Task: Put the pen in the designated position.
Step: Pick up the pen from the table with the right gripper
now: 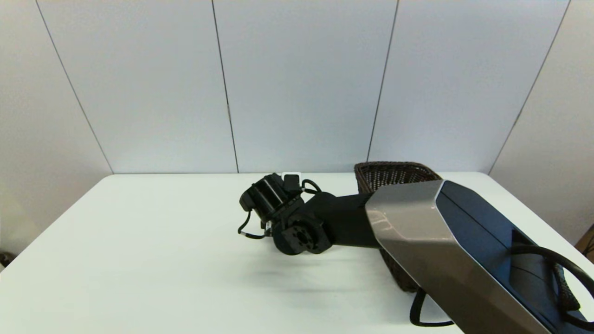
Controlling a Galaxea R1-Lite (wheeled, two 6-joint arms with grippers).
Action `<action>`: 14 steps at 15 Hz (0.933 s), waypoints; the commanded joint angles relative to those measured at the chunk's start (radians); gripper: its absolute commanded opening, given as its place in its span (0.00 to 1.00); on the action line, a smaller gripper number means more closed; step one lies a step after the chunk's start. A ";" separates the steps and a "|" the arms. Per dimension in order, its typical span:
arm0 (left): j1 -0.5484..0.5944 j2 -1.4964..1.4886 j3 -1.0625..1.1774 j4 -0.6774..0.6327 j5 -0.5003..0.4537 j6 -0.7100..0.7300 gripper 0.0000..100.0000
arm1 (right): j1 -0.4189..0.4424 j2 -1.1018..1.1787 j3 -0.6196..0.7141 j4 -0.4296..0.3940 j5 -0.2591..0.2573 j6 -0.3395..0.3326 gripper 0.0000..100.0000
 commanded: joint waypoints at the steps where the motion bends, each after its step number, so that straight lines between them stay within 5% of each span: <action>1: 0.000 0.000 0.000 0.000 0.000 0.000 1.00 | -0.001 0.006 -0.001 0.004 -0.003 0.003 1.00; 11: 0.000 0.000 0.000 0.000 0.000 0.000 1.00 | 0.002 0.020 0.000 0.029 -0.002 -0.002 1.00; 12: 0.000 0.000 0.000 0.000 0.000 0.000 1.00 | 0.002 0.021 -0.001 0.027 -0.002 0.000 0.00; 14: 0.000 0.000 0.000 0.000 0.000 0.000 1.00 | 0.002 0.021 -0.001 0.029 -0.002 -0.002 0.00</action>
